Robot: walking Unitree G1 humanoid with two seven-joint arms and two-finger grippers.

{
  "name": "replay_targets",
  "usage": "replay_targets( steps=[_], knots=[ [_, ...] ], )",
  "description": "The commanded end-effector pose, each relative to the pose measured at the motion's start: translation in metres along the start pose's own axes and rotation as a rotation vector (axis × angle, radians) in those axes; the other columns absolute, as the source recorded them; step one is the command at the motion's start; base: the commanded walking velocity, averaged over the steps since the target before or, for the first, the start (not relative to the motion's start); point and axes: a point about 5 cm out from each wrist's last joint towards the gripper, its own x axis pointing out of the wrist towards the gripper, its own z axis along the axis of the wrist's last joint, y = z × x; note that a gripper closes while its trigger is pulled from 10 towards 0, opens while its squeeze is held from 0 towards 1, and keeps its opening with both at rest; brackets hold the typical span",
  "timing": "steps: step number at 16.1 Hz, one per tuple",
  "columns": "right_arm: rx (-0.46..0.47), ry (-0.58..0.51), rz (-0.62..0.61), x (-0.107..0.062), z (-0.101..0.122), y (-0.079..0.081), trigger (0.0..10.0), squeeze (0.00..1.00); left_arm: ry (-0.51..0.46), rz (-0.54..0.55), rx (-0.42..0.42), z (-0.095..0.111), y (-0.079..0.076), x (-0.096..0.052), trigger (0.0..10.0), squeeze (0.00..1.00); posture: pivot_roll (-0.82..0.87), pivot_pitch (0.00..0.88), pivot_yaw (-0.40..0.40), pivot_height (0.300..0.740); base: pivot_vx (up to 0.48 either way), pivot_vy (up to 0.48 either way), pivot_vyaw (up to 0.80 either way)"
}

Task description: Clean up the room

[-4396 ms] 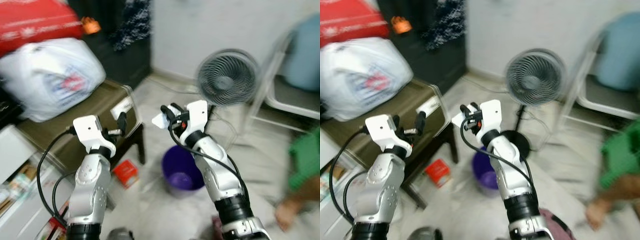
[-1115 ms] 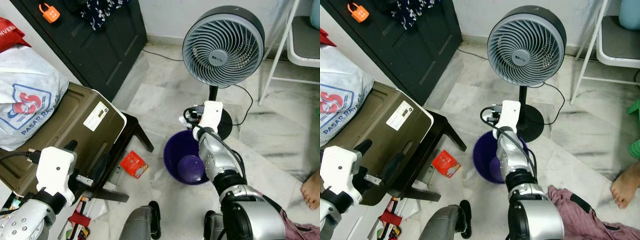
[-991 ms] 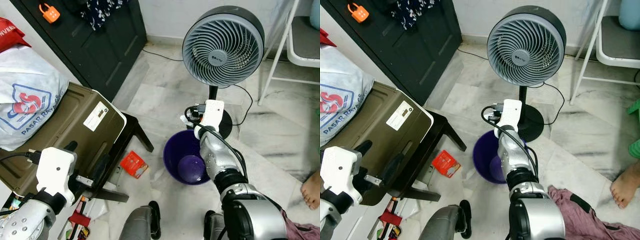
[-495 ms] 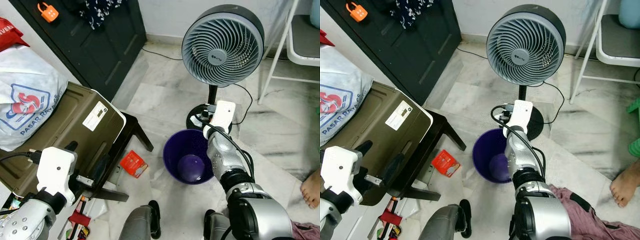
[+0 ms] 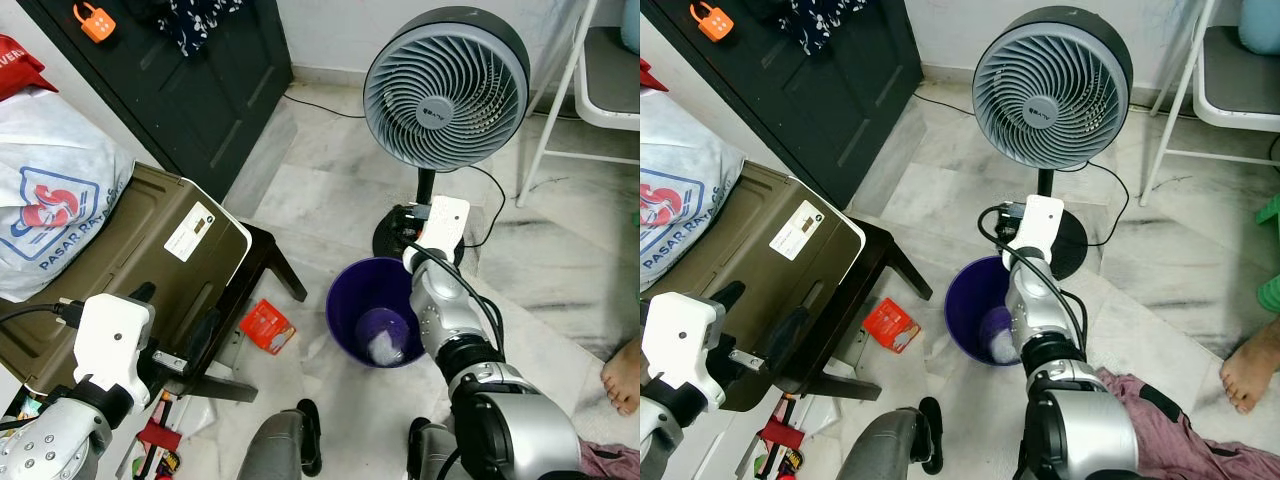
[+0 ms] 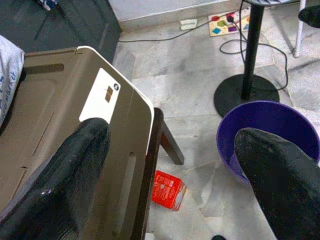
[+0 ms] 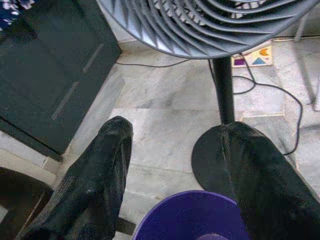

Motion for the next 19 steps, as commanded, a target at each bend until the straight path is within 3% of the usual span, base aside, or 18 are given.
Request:
replay_targets(
  steps=[1,5,7,9,11,14,17,19],
  knots=[
    [0.01,0.001,0.03,-0.002,-0.003,0.012,10.0,1.0,0.015,0.017,0.008,-0.001,0.001,-0.002,10.0,0.0,0.29,0.277,0.215,0.74,0.0,0.0,0.0],
    [-0.003,-0.014,0.129,-0.007,-0.005,0.037,10.0,1.0,-0.015,0.029,0.002,0.0,0.001,0.007,10.0,0.0,0.26,0.252,0.193,0.74,0.0,0.0,0.0],
    [-0.019,-0.023,0.208,-0.018,-0.009,0.055,10.0,1.0,-0.057,0.031,-0.024,0.003,-0.004,0.02,10.0,0.0,0.22,0.219,0.164,0.74,0.0,0.0,0.0],
    [-0.04,-0.05,0.264,-0.027,-0.008,0.061,10.0,1.0,-0.108,0.027,-0.075,0.008,-0.01,0.033,10.0,0.0,0.18,0.187,0.136,0.74,0.0,0.0,0.0],
    [-0.052,-0.075,0.279,-0.032,-0.002,0.053,10.0,1.0,-0.182,0.04,-0.107,0.017,-0.016,0.055,10.0,0.0,0.12,0.137,0.097,0.74,0.0,0.0,0.0],
    [-0.101,-0.09,0.277,-0.044,0.002,0.031,10.0,1.0,-0.247,0.136,-0.103,0.024,-0.009,0.076,10.0,0.0,0.07,0.068,0.057,0.74,0.0,0.0,0.0],
    [-0.162,-0.095,0.287,-0.054,0.004,0.012,10.0,1.0,-0.224,0.234,-0.141,0.015,-0.003,0.093,10.0,0.0,0.03,0.0,0.029,0.74,0.0,0.0,0.0],
    [-0.171,-0.111,0.308,-0.054,0.012,0.01,10.0,1.0,-0.231,0.264,-0.151,0.013,-0.003,0.102,10.0,0.0,0.02,0.0,0.016,0.74,0.0,0.0,0.0]
  ],
)
